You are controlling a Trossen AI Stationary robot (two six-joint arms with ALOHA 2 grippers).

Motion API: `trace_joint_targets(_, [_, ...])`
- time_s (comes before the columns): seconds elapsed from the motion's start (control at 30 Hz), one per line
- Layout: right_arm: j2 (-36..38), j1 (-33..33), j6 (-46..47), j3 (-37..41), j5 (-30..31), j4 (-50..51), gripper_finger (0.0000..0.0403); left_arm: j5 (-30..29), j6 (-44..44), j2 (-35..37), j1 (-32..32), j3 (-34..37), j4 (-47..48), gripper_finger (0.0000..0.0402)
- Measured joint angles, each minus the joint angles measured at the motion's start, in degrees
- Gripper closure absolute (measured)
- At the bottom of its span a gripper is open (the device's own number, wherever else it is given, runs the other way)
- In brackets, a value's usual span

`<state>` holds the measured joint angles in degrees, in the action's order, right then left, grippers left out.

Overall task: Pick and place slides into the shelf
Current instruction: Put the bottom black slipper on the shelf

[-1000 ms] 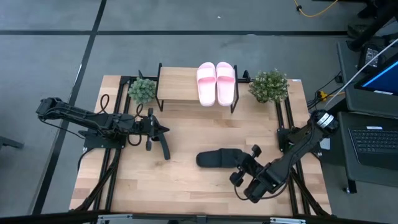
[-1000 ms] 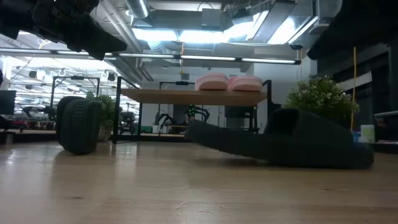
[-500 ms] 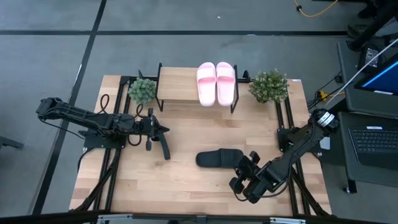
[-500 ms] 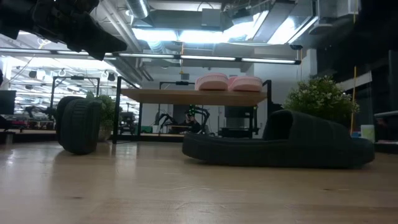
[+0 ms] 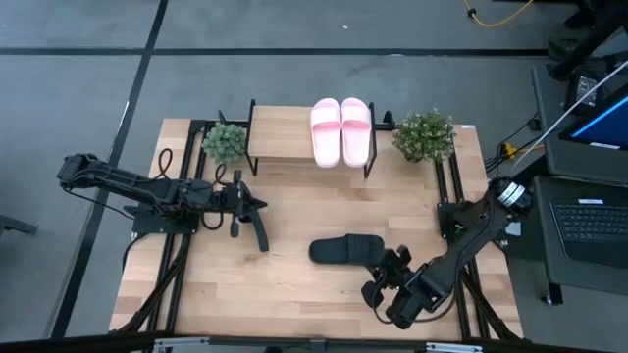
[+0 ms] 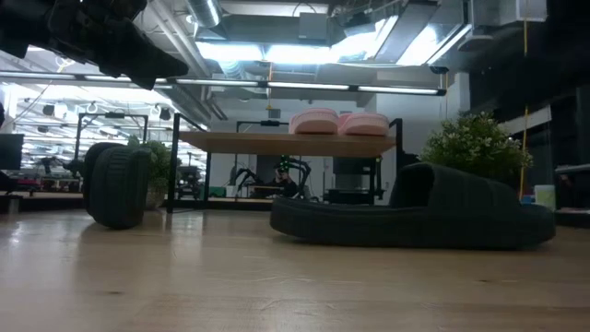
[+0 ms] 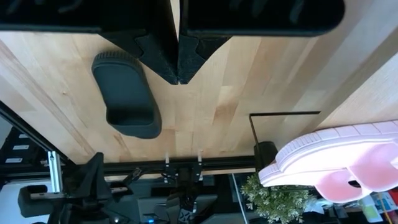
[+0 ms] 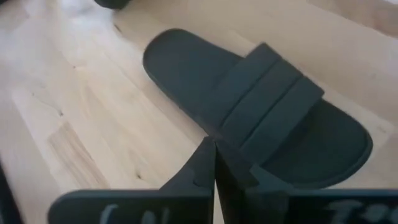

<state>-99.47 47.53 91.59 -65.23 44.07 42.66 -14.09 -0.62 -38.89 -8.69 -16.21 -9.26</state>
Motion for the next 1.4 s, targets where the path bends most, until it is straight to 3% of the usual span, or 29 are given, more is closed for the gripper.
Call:
trace_joint_targets(0.3, [-5.01, 1.73, 7.03, 0.0, 2.65, -1.43, 0.0398, 0.0, 0.02, 0.0, -0.02, 0.0, 1.2, 0.0401])
trace_joint_targets(0.43, [-7.24, 4.14, 13.13, 0.02, 9.2, -1.55, 0.0395, 0.0, 0.02, 0.0, -0.02, 0.0, 1.18, 0.0401])
trace_joint_targets(0.53, [-7.7, 5.22, 16.31, 0.04, 10.71, 0.39, 0.0397, 0.0, 0.0, 0.01, 0.0, 0.0, 1.18, 0.0401])
trace_joint_targets(0.87, [-7.7, 2.24, 15.87, 0.04, 10.61, 1.9, 0.0377, 0.0, 0.07, 0.01, 0.0, 0.0, 1.18, 0.0401])
trace_joint_targets(1.03, [-7.72, 0.24, 15.92, 0.04, 5.17, 2.71, 0.0376, 0.0, 0.04, 0.0, -0.01, 0.0, 1.17, 0.0401])
trace_joint_targets(1.17, [-7.72, -0.75, 15.96, 0.04, 5.02, 3.21, 0.037, 0.0, 0.02, 0.01, 0.0, 0.0, 1.18, 0.0401])
trace_joint_targets(1.4, [-7.72, -0.92, 18.56, 0.04, 4.79, 3.54, 0.0309, 0.0, 0.02, 0.0, -0.02, 0.0, 1.78, 0.0401])
